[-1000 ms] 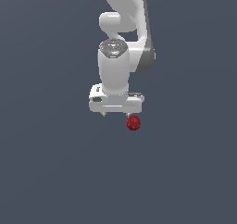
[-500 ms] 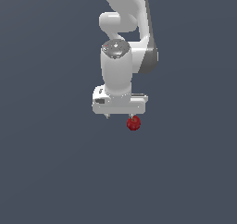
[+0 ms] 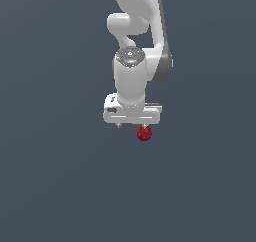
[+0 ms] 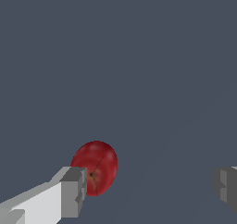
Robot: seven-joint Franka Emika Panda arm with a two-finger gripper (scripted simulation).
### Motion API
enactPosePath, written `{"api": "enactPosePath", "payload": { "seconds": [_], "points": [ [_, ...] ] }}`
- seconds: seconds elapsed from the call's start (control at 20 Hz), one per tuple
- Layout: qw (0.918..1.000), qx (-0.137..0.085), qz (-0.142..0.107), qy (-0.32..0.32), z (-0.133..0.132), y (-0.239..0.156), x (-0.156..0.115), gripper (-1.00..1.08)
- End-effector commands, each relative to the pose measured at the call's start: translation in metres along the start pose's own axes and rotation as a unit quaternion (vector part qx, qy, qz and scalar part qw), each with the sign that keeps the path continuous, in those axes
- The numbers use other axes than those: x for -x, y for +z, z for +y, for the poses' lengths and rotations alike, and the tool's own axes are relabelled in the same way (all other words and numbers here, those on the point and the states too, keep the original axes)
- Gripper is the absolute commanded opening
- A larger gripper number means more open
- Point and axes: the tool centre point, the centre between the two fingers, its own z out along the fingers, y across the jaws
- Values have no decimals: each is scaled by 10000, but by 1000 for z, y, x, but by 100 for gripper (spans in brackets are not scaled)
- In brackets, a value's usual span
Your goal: Pick up the object and move it to a goal position.
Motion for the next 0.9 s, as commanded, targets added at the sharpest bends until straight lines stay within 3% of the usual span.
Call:
{"api": "enactPosePath", "payload": {
  "seconds": [0.0,0.85],
  "points": [
    [9999,14,-19,101,-6,7,4,100],
    [9939,179,-145,1079,-55,66,44,100]
  ]
}}
